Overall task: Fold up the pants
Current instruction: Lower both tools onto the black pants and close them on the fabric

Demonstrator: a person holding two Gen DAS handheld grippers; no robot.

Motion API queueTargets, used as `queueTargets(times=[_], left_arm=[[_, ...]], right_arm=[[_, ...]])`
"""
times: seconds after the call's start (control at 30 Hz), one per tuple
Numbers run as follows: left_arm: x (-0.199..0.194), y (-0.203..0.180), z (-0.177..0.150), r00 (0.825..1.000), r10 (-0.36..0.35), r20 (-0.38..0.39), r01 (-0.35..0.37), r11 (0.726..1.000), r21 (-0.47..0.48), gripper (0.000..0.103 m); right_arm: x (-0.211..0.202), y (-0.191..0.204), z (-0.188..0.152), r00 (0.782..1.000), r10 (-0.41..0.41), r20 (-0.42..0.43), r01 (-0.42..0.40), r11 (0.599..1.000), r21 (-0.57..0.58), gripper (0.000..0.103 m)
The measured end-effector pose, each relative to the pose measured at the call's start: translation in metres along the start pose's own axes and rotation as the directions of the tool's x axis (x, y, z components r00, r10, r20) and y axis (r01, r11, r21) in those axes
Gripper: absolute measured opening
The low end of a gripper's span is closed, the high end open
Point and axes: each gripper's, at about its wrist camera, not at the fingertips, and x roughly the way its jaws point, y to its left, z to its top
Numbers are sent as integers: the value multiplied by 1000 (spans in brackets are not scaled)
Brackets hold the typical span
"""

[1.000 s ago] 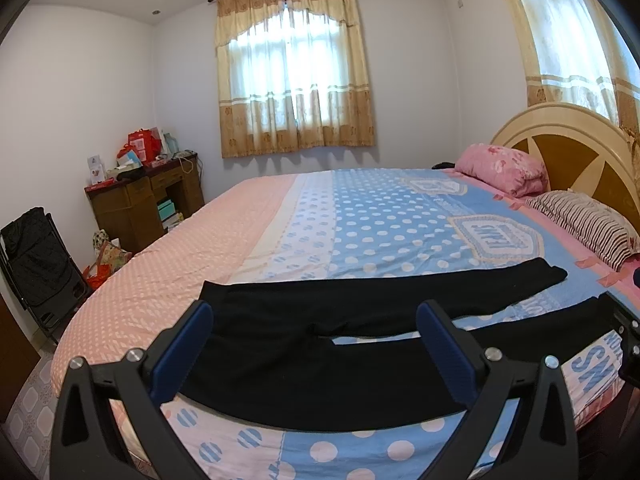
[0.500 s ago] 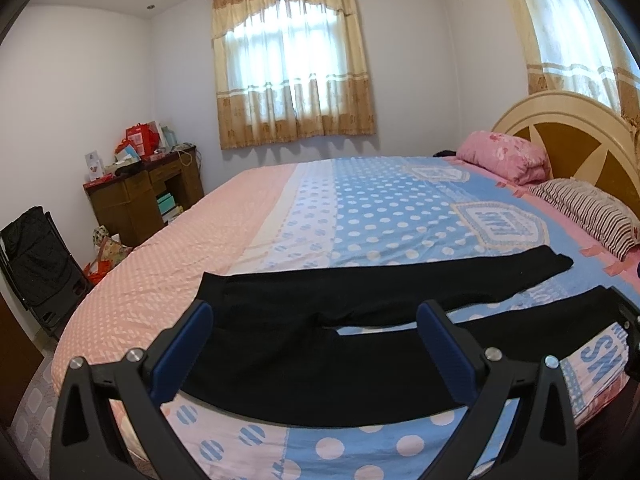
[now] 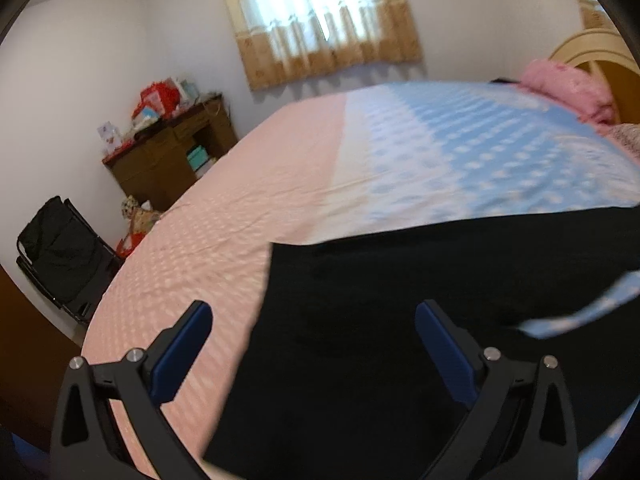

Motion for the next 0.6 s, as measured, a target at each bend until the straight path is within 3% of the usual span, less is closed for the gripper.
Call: queueTargets(times=[0.1, 0.17, 0.23, 0.43, 0.6], left_arm=[[42, 21, 14, 998, -34, -51, 32, 999, -22, 92], [70, 34, 20, 994, -64, -86, 60, 997, -46, 82], [90, 41, 23, 985, -115, -125, 108, 992, -66, 75], [143, 50, 31, 963, -180, -201, 157, 980, -122, 54], [164, 50, 28, 943, -227, -243, 196, 970, -143, 34]], right_arm=[[25, -16, 11, 1000, -6, -28, 6, 1000, 21, 99], [44, -30, 23, 999, -7, -52, 8, 1000, 26, 83], [58, -43, 33, 996, 3, -88, 0, 999, 37, 76], [88, -80, 56, 992, -37, -123, 44, 997, 57, 75], [115, -121, 69, 983, -64, -174, 83, 991, 104, 72]])
